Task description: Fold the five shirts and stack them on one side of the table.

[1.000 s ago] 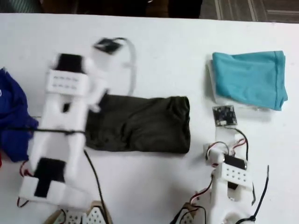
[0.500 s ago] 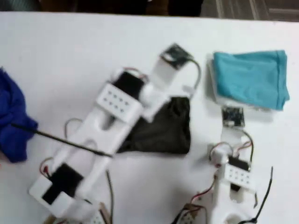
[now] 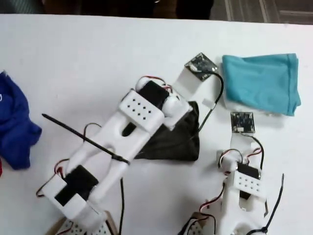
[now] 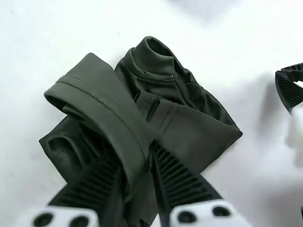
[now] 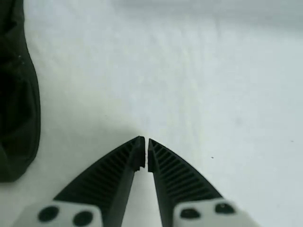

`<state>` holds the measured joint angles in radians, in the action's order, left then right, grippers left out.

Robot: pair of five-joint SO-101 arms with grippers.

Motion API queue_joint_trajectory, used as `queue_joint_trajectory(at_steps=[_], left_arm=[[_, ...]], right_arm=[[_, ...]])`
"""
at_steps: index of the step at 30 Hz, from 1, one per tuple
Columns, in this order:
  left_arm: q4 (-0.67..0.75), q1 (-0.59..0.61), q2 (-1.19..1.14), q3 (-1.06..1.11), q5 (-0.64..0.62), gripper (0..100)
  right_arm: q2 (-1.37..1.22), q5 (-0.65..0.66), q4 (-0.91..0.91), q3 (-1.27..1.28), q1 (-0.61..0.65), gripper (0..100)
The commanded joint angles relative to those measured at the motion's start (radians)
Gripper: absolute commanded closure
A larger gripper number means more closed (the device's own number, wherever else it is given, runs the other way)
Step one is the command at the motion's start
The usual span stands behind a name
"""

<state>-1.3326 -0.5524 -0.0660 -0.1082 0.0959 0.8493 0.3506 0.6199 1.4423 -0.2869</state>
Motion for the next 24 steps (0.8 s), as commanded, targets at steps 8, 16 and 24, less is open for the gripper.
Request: queue_joint_trajectory(at_steps=[8,16,24], left_arm=[[-0.037,0.037,0.018,-0.117,-0.002,80],[-0.097,0.261,-0.018,-0.101,0.077,97],[0.133,0.288,-0.144,0.148,0.075,97]], right_arm=[[0.028,-0.006,-0.016,-0.014,-0.007,97.8],[0.028,-0.006,-0.016,-0.014,-0.007,97.8],[0.028,-0.006,-0.016,-0.014,-0.007,97.8]])
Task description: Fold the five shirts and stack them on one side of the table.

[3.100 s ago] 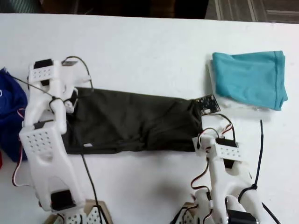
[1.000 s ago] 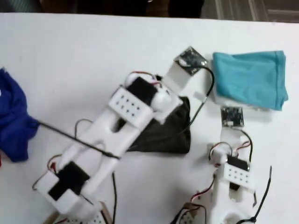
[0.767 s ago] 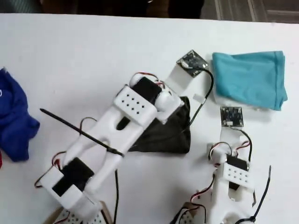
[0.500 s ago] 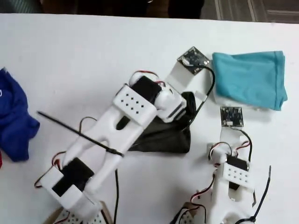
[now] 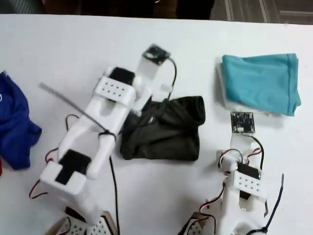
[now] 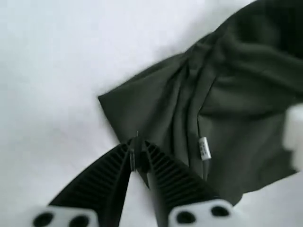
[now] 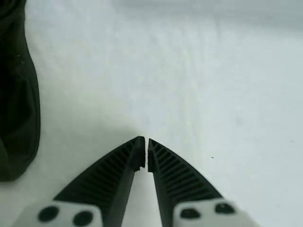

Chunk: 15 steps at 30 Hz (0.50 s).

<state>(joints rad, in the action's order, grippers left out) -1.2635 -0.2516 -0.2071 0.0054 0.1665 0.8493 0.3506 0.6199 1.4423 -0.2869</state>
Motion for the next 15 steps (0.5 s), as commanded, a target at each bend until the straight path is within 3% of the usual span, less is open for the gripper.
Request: queue_joint_trajectory(at_steps=[1,6,15], left_arm=[[0.083,-0.026,-0.012,0.05,0.005,97],[0.086,-0.127,-0.038,0.102,-0.054,97],[-0.1,-0.292,0.129,0.11,-0.069,97]], right_arm=[[0.028,-0.006,-0.016,-0.014,-0.007,97.8],[0.028,-0.006,-0.016,-0.014,-0.008,97.8],[0.028,-0.006,-0.016,-0.018,-0.028,97.8]])
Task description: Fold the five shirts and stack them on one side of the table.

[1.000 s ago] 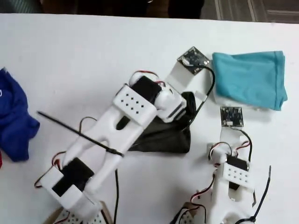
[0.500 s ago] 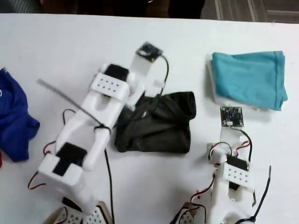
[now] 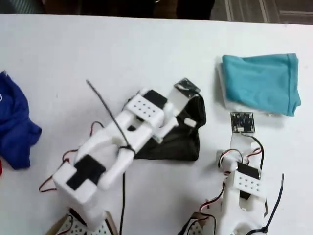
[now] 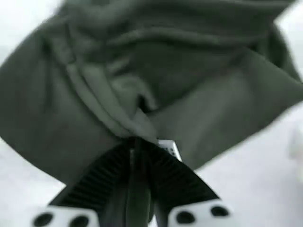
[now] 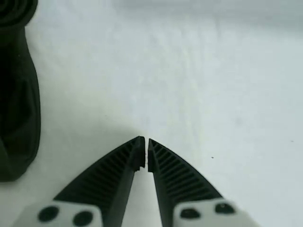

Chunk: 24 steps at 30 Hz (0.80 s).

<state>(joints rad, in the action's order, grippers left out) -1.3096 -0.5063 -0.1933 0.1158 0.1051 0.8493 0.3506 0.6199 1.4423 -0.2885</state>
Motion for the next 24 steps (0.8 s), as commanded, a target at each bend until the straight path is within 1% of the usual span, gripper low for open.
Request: queue_joint_trajectory(at_steps=[1,2,5,7,10,12,14,17,20,22,24], left_arm=[[-0.072,-0.041,0.144,-0.001,0.0,97],[-0.086,-0.043,0.172,-0.001,0.02,97],[-0.094,-0.025,0.261,0.001,0.057,97],[-0.075,0.003,0.304,-0.002,0.055,97],[0.037,0.061,0.313,0.033,0.052,97],[0.13,0.1,0.285,0.076,0.044,97],[0.206,0.137,0.236,0.111,0.002,97],[0.262,0.176,0.127,0.117,-0.035,97],[0.261,0.17,0.02,0.074,-0.034,97],[0.259,0.143,-0.035,0.048,-0.035,97],[0.224,0.104,-0.072,0.022,-0.038,97]], right_arm=[[0.028,-0.008,-0.018,-0.02,-0.044,97.8],[0.03,-0.011,-0.018,-0.02,-0.061,97.8],[0.03,-0.091,-0.025,-0.034,-0.097,97.8],[0.03,-0.118,-0.025,-0.035,-0.116,97.8],[0.03,-0.118,-0.025,-0.035,-0.117,97.8],[0.03,-0.118,-0.025,-0.035,-0.117,97.8],[0.03,-0.118,-0.025,-0.035,-0.117,97.8],[0.03,-0.118,-0.025,-0.035,-0.117,97.8],[0.03,-0.118,-0.025,-0.035,-0.117,97.8],[0.03,-0.118,-0.025,-0.035,-0.117,97.8],[0.03,-0.123,-0.025,-0.035,-0.12,97.8]])
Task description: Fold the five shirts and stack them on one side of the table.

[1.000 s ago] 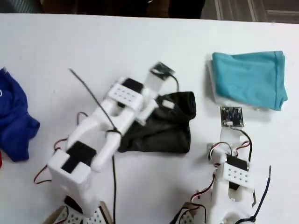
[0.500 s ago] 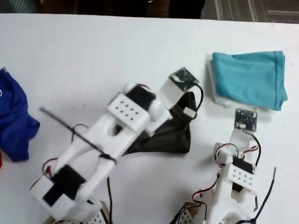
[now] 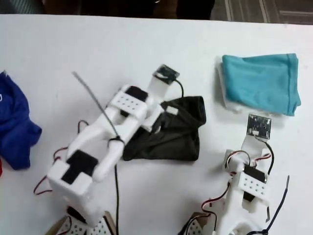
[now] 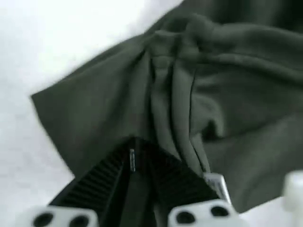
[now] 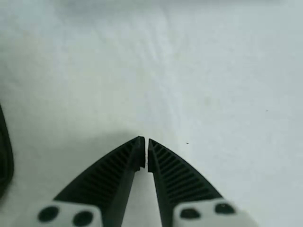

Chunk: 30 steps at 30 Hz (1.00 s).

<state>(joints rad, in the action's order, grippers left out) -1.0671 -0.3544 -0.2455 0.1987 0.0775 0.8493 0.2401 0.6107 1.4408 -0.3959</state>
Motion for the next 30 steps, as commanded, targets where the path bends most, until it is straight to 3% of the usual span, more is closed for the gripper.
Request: queue_joint_trajectory(at_steps=[1,9,13,18,24,30], left_arm=[[-0.043,-0.074,-0.028,-0.071,-0.011,97],[-0.267,-0.226,0.021,-0.205,-0.012,97],[-0.327,-0.282,0.051,-0.214,-0.011,97],[-0.39,-0.336,0.066,-0.236,-0.006,97],[-0.428,-0.273,0.163,-0.364,-0.003,97],[-0.221,-0.103,0.155,-0.328,-0.011,97]], right_arm=[[0.03,-0.014,-0.016,-0.035,-0.015,97.8],[0.03,-0.04,-0.028,-0.04,-0.085,97.8],[0.03,-0.132,-0.051,-0.04,-0.14,97.8],[0.03,-0.133,-0.051,-0.04,-0.142,97.8],[0.03,-0.133,-0.051,-0.04,-0.142,97.8],[0.03,-0.133,-0.051,-0.04,-0.14,97.8]])
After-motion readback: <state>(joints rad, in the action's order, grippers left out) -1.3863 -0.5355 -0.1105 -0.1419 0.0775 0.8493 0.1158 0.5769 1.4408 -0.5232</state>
